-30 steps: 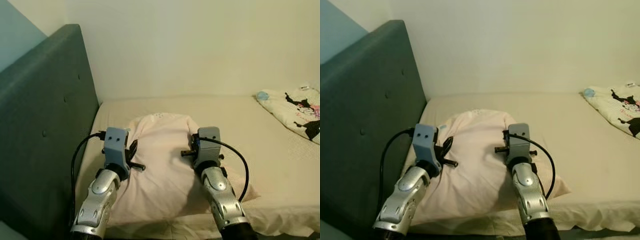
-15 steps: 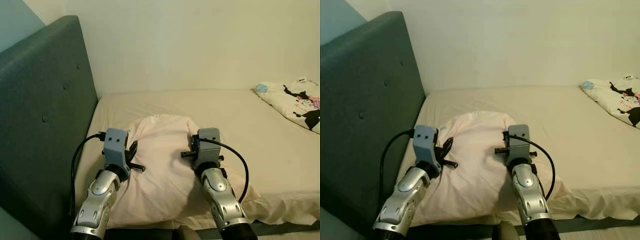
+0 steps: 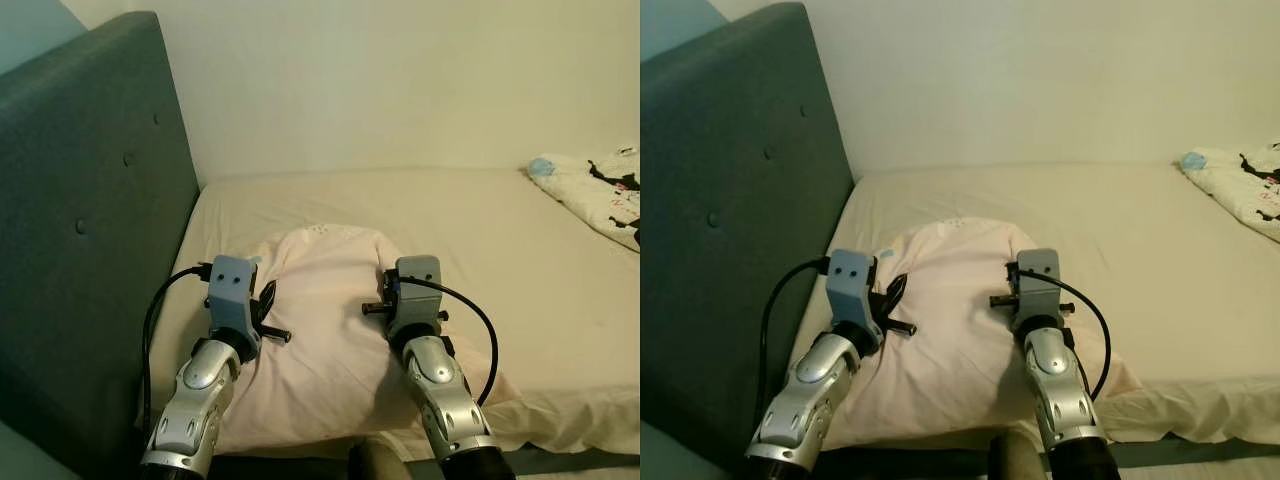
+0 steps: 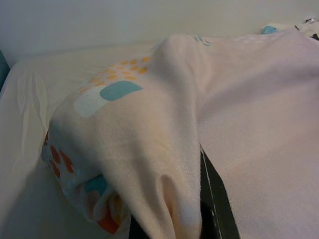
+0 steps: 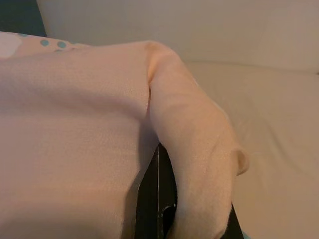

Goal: Clean up the room

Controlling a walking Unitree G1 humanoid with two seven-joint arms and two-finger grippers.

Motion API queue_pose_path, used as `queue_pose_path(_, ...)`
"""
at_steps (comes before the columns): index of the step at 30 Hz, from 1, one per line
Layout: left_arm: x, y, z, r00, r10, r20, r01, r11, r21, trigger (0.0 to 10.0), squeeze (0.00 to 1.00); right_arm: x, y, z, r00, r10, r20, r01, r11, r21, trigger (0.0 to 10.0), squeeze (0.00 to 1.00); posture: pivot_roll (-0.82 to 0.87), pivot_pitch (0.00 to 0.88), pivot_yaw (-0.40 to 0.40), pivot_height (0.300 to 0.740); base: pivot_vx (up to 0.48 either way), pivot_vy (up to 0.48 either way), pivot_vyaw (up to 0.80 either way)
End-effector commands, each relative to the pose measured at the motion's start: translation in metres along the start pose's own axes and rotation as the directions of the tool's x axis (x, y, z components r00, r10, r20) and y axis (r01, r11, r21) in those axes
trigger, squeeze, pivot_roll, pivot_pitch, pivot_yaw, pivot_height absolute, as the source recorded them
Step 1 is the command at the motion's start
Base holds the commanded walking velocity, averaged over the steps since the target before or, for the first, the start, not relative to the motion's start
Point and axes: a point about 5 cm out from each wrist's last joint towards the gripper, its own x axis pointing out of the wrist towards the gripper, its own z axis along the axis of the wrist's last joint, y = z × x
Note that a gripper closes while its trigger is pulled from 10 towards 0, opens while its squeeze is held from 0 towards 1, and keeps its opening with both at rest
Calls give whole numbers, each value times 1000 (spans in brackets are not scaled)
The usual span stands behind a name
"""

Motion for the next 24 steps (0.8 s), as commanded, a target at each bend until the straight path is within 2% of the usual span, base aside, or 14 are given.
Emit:
queue_pose_path(1,-1,9,9,998,27,49,-29,999,22,10000,0,0,-13,6,997,-73,34,73,997,13,10000,0,-62,43,6,620,0,0,0)
queue_pose_path(6,-2,9,9,999,26,45,-27,999,24,10000,0,0,-12,5,997,-69,30,68,998,17,10000,0,-61,44,6,600,0,0,0)
queue_pose_path(18,-3,7,7,999,11,38,-12,1000,25,10000,0,-2,-13,2,997,-73,21,73,997,20,10000,0,-62,41,10,600,0,0,0)
queue_pose_path(24,-4,10,5,999,18,28,-19,999,32,10000,0,-2,-11,4,998,-62,31,61,998,24,10000,0,-61,40,8,570,0,0,0)
